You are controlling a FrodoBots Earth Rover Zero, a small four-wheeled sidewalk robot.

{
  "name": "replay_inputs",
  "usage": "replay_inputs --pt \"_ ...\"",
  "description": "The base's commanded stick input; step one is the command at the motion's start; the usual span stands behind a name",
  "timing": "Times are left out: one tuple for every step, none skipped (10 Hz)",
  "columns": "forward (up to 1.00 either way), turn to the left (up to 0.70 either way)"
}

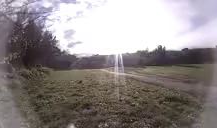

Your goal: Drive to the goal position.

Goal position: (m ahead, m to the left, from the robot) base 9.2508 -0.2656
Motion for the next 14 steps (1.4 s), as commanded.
replay_inputs --pt "0.05 0.00" --pt "0.04 0.00" --pt "0.05 0.00" --pt "0.05 0.00" --pt "0.04 0.00" --pt "0.05 0.00" --pt "0.05 0.00" --pt "0.04 0.00" --pt "0.05 0.00" --pt "0.05 0.00" --pt "0.05 0.00" --pt "0.04 0.00" --pt "0.05 0.00" --pt "0.05 0.00"
